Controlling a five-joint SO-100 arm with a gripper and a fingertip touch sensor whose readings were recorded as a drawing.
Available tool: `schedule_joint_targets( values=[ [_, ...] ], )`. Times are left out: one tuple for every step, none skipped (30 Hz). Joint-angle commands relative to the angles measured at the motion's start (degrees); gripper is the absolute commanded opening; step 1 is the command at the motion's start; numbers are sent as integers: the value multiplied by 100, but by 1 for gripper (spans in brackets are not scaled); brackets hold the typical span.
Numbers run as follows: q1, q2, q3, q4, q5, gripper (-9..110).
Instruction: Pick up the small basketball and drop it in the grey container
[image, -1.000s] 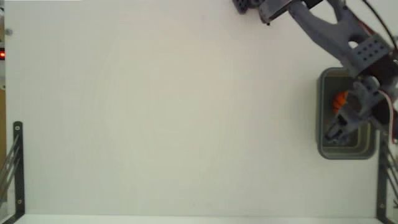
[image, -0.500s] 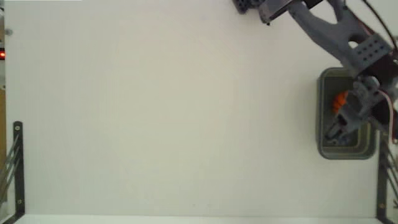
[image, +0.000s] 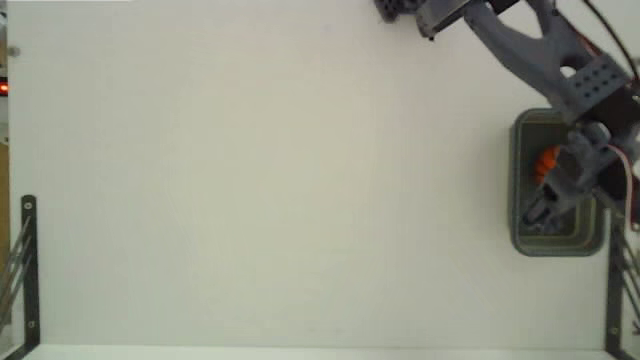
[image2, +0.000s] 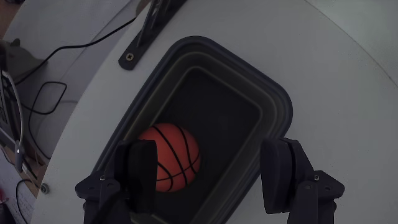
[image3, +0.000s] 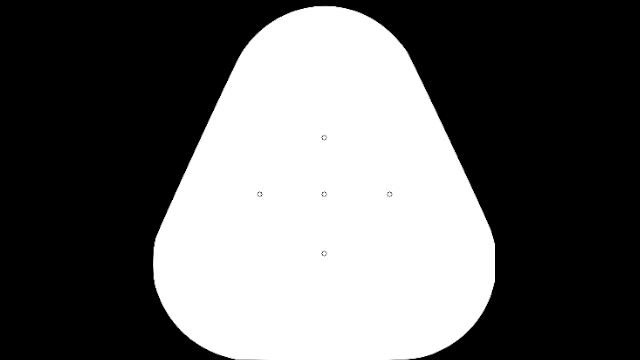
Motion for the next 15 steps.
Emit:
schedule_joint_targets(
  values=[
    [-101,99,-186,84,26,110],
    [-101,99,-186,84,26,110],
    [-101,99,-186,84,26,110],
    [-101,99,-186,84,26,110],
    [-98,103,-182,84,26,110],
    [-92,111,-174,84,26,110],
    [-86,120,-166,84,26,110],
    [-74,135,-151,84,26,110],
    [-64,148,-138,84,26,110],
    [-46,171,-115,84,26,110],
    [-26,197,-89,85,26,110],
    [-11,217,-69,85,26,110],
    [14,251,-36,85,26,110],
    [43,288,1,85,26,110],
    [64,315,28,85,26,110]
  ],
)
